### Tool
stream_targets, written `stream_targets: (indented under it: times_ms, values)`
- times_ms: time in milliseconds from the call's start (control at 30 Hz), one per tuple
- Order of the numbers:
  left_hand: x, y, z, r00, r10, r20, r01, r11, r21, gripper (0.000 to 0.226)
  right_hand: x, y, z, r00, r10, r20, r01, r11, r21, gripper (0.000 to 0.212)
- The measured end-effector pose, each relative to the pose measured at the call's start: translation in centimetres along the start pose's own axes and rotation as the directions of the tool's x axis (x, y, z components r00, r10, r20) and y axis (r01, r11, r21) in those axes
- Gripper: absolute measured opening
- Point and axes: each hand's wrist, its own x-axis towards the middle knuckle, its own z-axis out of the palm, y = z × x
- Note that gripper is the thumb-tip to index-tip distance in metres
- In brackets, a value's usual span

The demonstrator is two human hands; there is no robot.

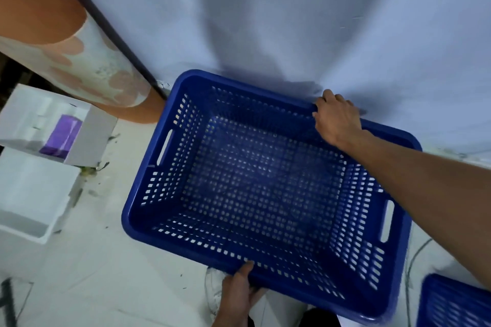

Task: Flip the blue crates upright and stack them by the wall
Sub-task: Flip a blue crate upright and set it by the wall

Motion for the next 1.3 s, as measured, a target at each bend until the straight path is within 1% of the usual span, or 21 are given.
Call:
stream_targets:
  times_ms: [100,233,400,467,567,633,700,733,767,833,867,900,933,967,1000,1067,1133,1167,1233,1300]
  values:
    - [-0.5,-0.4,1.2,0.998,-0.040,0.038,0.041,0.999,-0.017,0.025,0.8,0.7,0.5,1.000,-0.002,0.025,0.002,1.000,-0.005,0.030]
    - [-0.1,-1.5,2.5,0.997,-0.052,0.060,0.051,0.999,0.013,0.019,1.7,0.9,1.2,0.997,0.035,0.072,-0.034,0.999,-0.003,0.031]
    - [0.0,-1.7,2.8,0.991,-0.089,0.100,0.093,0.995,-0.038,0.016,1.9,1.0,1.9,0.996,0.043,0.074,-0.044,0.999,0.012,0.034]
    - [0.1,-1.8,2.8,0.992,-0.068,0.106,0.073,0.996,-0.044,0.017,1.7,0.9,2.3,0.995,0.050,0.086,-0.052,0.998,0.027,0.039]
    - [-0.5,-1.9,2.9,0.992,-0.050,0.120,0.054,0.998,-0.029,0.017,1.4,1.1,2.4,0.993,0.035,0.116,-0.041,0.998,0.051,0.055]
    - [-1.2,-1.7,2.7,0.992,-0.043,0.122,0.043,0.999,0.002,0.022,0.7,1.0,2.1,0.990,0.024,0.142,-0.037,0.995,0.088,0.062]
    - [-0.9,-1.6,2.5,0.991,-0.054,0.121,0.047,0.997,0.063,0.037,0.5,0.9,2.2,0.985,0.007,0.171,-0.026,0.994,0.110,0.065]
    - [-0.8,-1.5,2.4,0.992,-0.058,0.112,0.048,0.995,0.088,0.040,0.4,0.8,2.1,0.982,0.002,0.190,-0.027,0.992,0.124,0.066]
    - [-0.8,-1.4,2.5,0.993,-0.066,0.097,0.055,0.992,0.115,0.038,0.2,1.0,1.7,0.978,0.001,0.207,-0.029,0.991,0.132,0.066]
    - [-0.9,-1.3,2.5,0.992,-0.111,0.058,0.098,0.978,0.184,0.040,-0.2,1.4,1.0,0.972,-0.010,0.235,-0.024,0.990,0.142,0.067]
    - [-1.1,-1.1,2.6,0.986,-0.160,0.049,0.144,0.959,0.245,0.049,-0.3,1.7,0.6,0.970,-0.020,0.243,-0.016,0.989,0.144,0.067]
    - [-1.3,-0.8,2.7,0.974,-0.224,0.038,0.199,0.923,0.331,0.062,-0.5,1.9,0.2,0.968,-0.029,0.250,-0.008,0.989,0.145,0.067]
    - [-1.4,-0.4,2.8,0.956,-0.293,0.030,0.251,0.862,0.440,0.077,-0.7,2.0,0.0,0.965,-0.035,0.258,-0.003,0.989,0.147,0.068]
    - [-1.4,0.0,2.7,0.936,-0.350,0.022,0.283,0.792,0.541,0.088,-0.9,2.2,-0.2,0.963,-0.043,0.266,0.002,0.988,0.153,0.068]
    - [-1.4,0.5,2.6,0.926,-0.378,0.014,0.292,0.736,0.610,0.095,-1.0,2.2,-0.3,0.961,-0.052,0.271,0.008,0.987,0.161,0.068]
    - [-1.7,1.6,2.6,0.917,-0.398,0.031,0.275,0.686,0.674,0.100,-1.3,2.4,-0.3,0.962,-0.064,0.265,0.017,0.984,0.176,0.069]
    - [-2.1,2.4,2.6,0.905,-0.413,0.098,0.235,0.680,0.695,0.100,-1.6,2.5,-0.2,0.965,-0.075,0.250,0.027,0.981,0.190,0.070]
    - [-2.4,2.8,2.6,0.907,-0.399,0.137,0.198,0.689,0.697,0.098,-1.8,2.5,-0.1,0.966,-0.079,0.246,0.031,0.980,0.196,0.070]
    - [-2.5,3.4,2.6,0.923,-0.317,0.216,0.105,0.750,0.652,0.088,-2.3,2.5,0.3,0.968,-0.085,0.236,0.037,0.979,0.198,0.070]
    - [-2.4,3.8,2.8,0.959,-0.156,0.238,-0.003,0.831,0.556,0.073,-3.1,2.6,0.3,0.967,-0.085,0.240,0.037,0.980,0.197,0.070]
